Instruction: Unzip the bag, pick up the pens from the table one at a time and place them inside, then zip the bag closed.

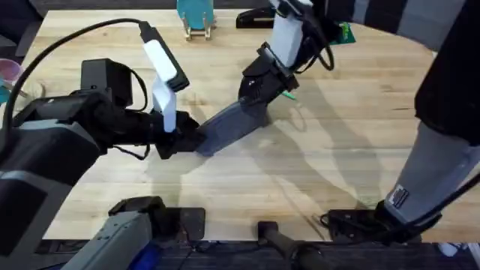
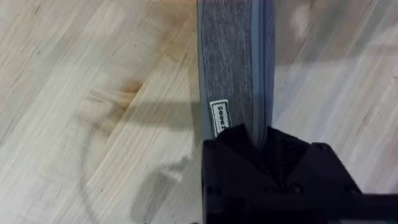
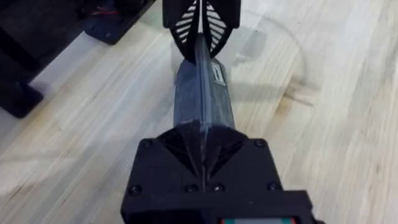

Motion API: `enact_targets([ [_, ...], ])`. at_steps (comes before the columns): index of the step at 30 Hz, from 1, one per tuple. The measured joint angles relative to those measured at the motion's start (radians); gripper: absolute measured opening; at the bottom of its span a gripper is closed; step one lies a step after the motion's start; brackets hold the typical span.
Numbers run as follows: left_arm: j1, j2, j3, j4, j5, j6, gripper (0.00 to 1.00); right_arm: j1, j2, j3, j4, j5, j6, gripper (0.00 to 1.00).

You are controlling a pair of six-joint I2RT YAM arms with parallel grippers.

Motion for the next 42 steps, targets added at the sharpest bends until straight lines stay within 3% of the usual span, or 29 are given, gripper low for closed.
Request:
enact_targets([
  [17,0.0,0.0,0.0,0.003,-0.002,0.0,0.04,0.135,0.0,0.002,0.159,-0.002,0.225,0.031],
  [42,0.0,0.0,0.0,-0.004,0.001,0.0,0.04,0.235,0.0,0.003,0.204,0.005,0.291,0.031],
])
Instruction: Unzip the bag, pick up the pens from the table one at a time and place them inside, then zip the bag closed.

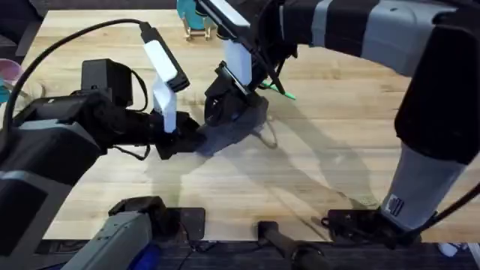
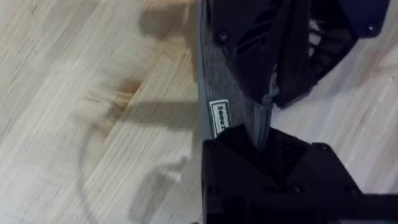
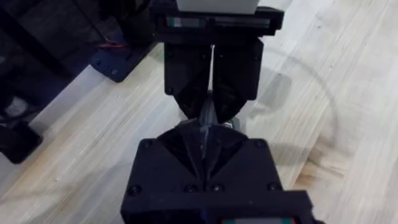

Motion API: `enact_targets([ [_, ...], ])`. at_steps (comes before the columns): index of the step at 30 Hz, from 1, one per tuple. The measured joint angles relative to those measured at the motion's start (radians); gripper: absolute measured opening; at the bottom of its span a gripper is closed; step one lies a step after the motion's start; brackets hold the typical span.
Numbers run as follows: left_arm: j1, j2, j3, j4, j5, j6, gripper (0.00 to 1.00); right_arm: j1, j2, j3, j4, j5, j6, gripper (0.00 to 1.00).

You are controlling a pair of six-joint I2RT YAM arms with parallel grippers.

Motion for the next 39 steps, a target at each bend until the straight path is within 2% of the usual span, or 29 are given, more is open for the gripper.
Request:
enact_targets([
  [3,0.0,0.0,0.0,0.0,0.0,0.0,0.04,0.0,0.0,0.0,-0.002,-0.005,0.022,0.108],
  [4,0.0,0.0,0.0,0.001,0.0,0.0,0.04,0.0,0.0,0.0,-0.004,-0.015,0.037,0.189],
  [9,0.0,0.0,0.0,0.0,0.001,0.0,0.04,-0.001,0.0,0.003,-0.004,-0.054,0.071,0.909],
  [10,0.0,0.0,0.0,0.001,0.0,0.0,0.04,-0.002,0.0,0.004,-0.003,-0.058,0.072,0.97],
  [12,0.0,0.0,0.0,0.001,0.0,0.0,0.04,-0.003,0.0,0.005,-0.003,-0.063,0.077,0.995],
  [26,0.0,0.0,0.0,0.001,0.001,0.0,0.04,-0.008,0.0,0.006,-0.04,-0.063,0.094,0.996],
  [36,0.0,0.0,0.0,0.003,0.002,0.0,0.042,-0.045,0.0,0.01,-0.041,0.04,0.232,0.996],
  [37,0.0,0.0,0.0,0.003,0.004,0.003,0.116,-0.054,0.0,0.016,-0.042,0.053,0.261,0.996],
  [38,0.0,0.0,0.0,-0.001,0.004,-0.001,0.69,-0.1,0.0,0.075,-0.051,0.086,0.393,0.998],
  [39,0.0,0.0,0.0,-0.001,0.005,0.001,0.941,-0.124,0.0,0.102,-0.055,0.107,0.461,0.996],
])
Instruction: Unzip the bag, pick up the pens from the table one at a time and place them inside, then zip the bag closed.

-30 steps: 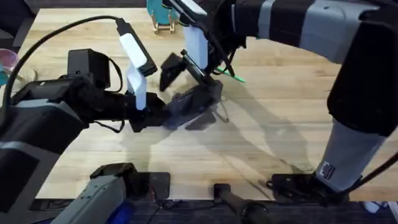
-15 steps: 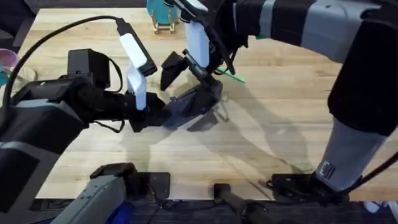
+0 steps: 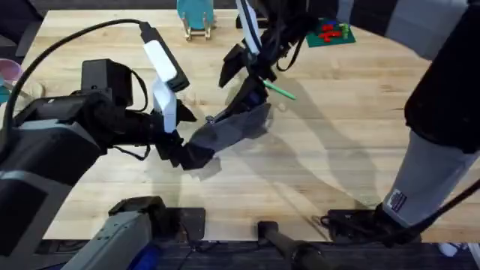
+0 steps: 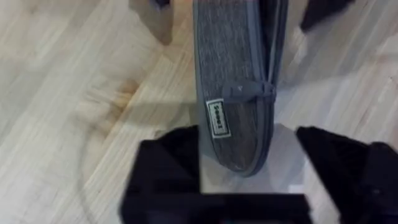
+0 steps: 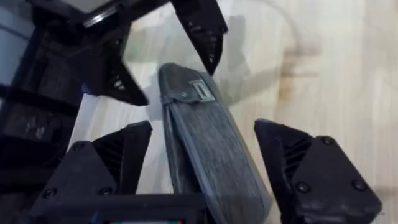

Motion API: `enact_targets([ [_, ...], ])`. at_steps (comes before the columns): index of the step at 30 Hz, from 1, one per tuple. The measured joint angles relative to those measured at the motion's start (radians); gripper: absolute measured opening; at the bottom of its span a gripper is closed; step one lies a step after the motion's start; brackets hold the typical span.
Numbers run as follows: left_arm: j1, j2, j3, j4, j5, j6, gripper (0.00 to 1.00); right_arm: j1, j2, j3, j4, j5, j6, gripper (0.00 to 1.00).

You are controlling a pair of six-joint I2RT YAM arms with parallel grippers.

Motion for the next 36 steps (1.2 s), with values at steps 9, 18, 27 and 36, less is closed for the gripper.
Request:
enact_targets([
  [9,0.0,0.0,0.082,-0.102,-0.001,-0.001,0.995,-0.011,0.0,0.055,-0.059,0.095,0.113,0.997],
  [18,0.0,0.0,0.284,-0.314,-0.002,-0.001,0.996,-0.016,0.0,0.159,-0.134,0.17,0.152,0.997],
  [27,0.0,0.0,0.466,-0.503,-0.009,-0.021,0.997,-0.069,0.0,0.229,-0.24,0.195,0.168,0.997],
  [36,0.0,-0.03,0.522,-0.592,-0.097,-0.238,0.997,-0.114,0.0,0.232,-0.313,0.2,0.168,0.997],
])
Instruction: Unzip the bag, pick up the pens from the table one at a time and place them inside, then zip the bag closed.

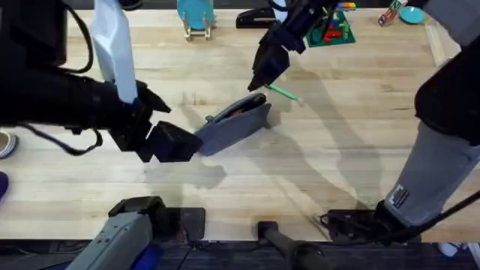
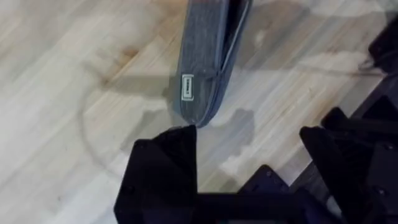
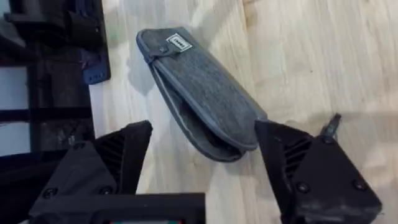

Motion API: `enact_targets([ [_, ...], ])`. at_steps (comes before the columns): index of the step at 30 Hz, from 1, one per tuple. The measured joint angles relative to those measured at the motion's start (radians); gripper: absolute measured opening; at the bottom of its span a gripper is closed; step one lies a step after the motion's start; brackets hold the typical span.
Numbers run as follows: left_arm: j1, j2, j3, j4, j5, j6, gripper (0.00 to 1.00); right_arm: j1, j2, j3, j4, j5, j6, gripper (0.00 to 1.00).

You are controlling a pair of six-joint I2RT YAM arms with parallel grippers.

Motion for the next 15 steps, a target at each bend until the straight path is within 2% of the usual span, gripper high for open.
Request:
enact_targets([
  [4,0.0,-0.062,0.001,0.0,-0.046,-0.103,0.997,-0.012,0.0,0.0,-0.032,0.0,0.0,0.997],
  [5,0.0,-0.113,0.001,0.0,-0.068,-0.163,0.997,-0.016,0.0,0.0,-0.059,0.0,0.0,0.997],
  [9,0.0,-0.162,0.001,-0.003,-0.078,-0.205,0.996,-0.017,0.0,0.0,-0.09,0.0,0.0,0.997],
  [15,0.0,-0.174,0.002,-0.019,-0.085,-0.226,0.996,-0.017,-0.003,0.0,-0.118,0.0,0.019,0.997],
])
